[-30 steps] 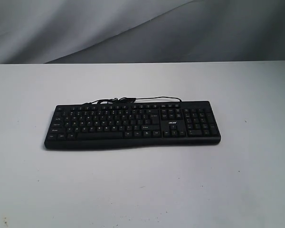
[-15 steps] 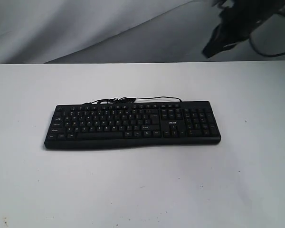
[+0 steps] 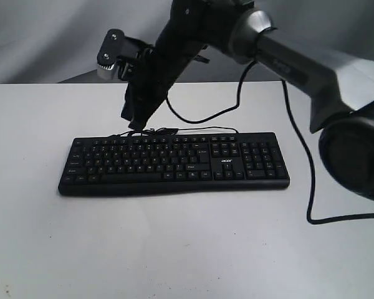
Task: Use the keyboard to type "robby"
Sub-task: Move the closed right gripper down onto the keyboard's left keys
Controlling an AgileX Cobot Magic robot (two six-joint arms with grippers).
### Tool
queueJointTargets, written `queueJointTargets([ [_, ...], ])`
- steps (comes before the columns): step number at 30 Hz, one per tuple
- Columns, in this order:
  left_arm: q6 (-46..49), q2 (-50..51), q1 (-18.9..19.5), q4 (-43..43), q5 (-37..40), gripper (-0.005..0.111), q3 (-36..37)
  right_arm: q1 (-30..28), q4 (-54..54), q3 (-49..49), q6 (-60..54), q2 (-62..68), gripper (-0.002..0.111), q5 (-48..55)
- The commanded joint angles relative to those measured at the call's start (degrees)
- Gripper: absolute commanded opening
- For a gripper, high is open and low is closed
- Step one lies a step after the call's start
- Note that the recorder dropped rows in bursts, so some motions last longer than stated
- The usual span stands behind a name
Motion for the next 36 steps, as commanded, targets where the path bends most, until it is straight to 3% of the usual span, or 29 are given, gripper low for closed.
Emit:
queueJointTargets([
  [1, -0.23, -0.15, 0.11, -0.46, -0.26, 0.001, 0.25, 1.33, 2.03, -1.58, -0.22, 4.24, 0.000, 0.10],
  [19, -0.23, -0.15, 0.11, -0.46, -0.26, 0.001, 0.25, 3.71, 0.88, -1.58, 0.91, 8.82, 0.000, -11.25],
  [36, -0.23, -0.15, 0.11, -0.46, -0.26, 0.001, 0.25, 3.99, 1.49, -1.58, 2.45, 10.77, 0.000, -12.53],
])
